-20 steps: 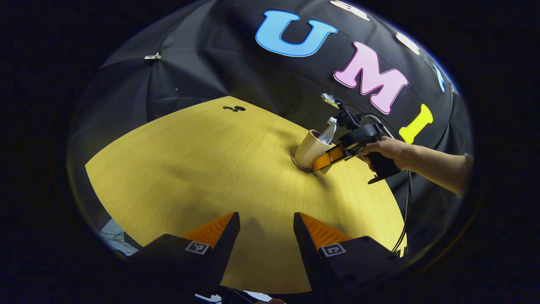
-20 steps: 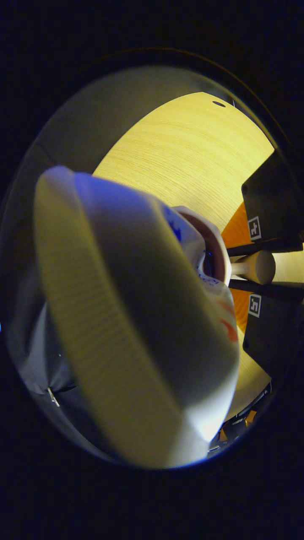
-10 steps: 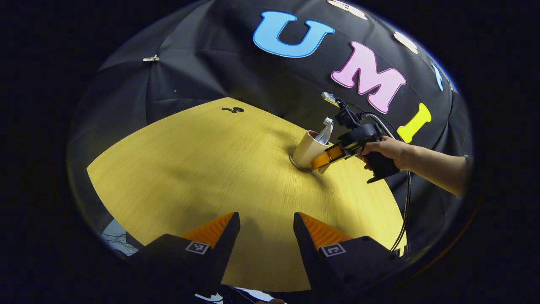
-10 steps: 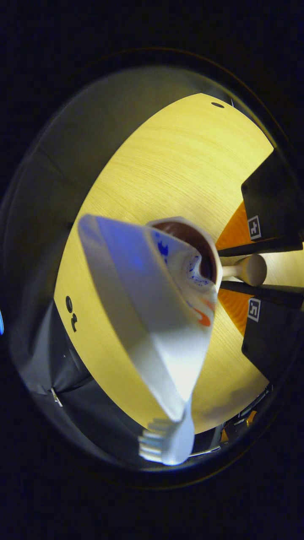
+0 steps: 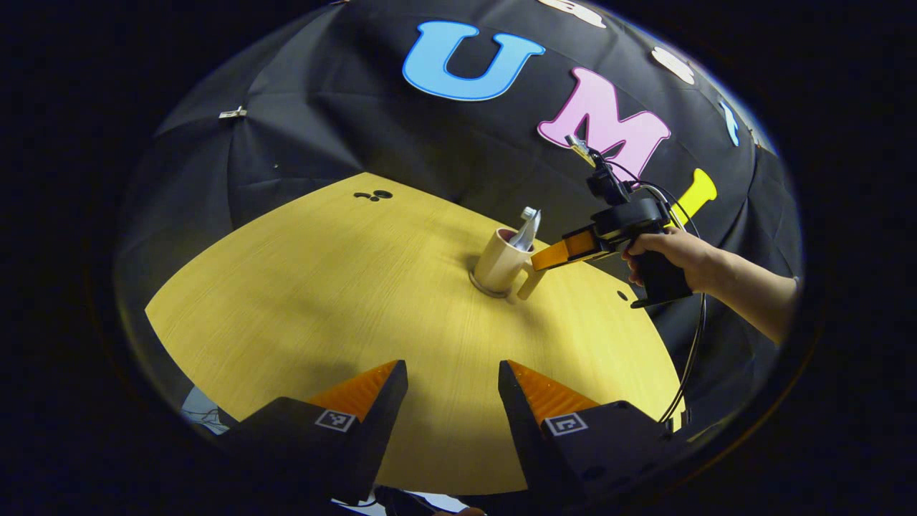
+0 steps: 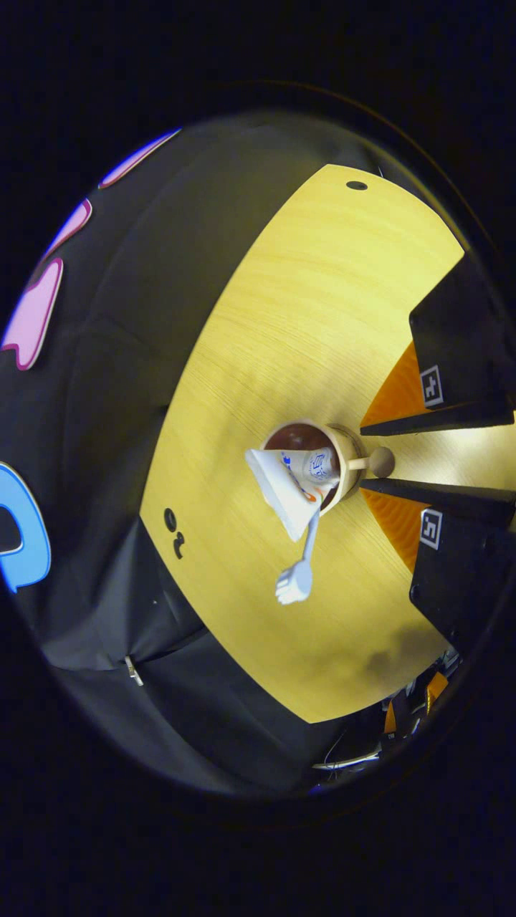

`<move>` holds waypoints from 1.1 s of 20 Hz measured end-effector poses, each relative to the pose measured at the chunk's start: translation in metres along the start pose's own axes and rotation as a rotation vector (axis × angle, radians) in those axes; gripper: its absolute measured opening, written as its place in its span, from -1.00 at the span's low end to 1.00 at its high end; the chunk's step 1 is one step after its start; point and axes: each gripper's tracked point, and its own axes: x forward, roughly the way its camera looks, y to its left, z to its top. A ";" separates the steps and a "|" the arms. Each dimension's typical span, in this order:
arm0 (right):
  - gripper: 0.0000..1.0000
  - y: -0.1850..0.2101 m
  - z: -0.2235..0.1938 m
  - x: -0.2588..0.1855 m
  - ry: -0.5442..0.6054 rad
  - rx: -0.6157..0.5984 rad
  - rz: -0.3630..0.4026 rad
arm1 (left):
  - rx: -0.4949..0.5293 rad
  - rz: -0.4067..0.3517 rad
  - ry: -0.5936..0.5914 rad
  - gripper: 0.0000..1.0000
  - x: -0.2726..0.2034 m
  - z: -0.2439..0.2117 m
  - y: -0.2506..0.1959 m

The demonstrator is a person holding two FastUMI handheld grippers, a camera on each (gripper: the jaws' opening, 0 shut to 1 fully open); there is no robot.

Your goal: Put the toothbrush and toothpaste on the desktop into the cup, then pick up the cup and place it on the coaster on the desktop.

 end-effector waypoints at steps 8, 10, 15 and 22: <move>-0.27 -0.002 -0.008 -0.086 -0.108 0.094 0.001 | 0.104 -0.109 -0.013 0.61 0.007 0.038 -0.042; -0.26 -0.006 -0.012 -0.107 -0.144 0.105 -0.006 | 0.118 -0.137 -0.014 0.61 0.010 0.045 -0.052; -0.26 -0.006 -0.023 -0.156 -0.268 0.113 -0.015 | 0.157 -0.196 -0.025 0.61 0.011 0.056 -0.074; -0.21 0.028 -0.053 -0.188 -0.353 0.148 0.019 | 0.198 -0.232 -0.032 0.61 0.005 0.056 -0.093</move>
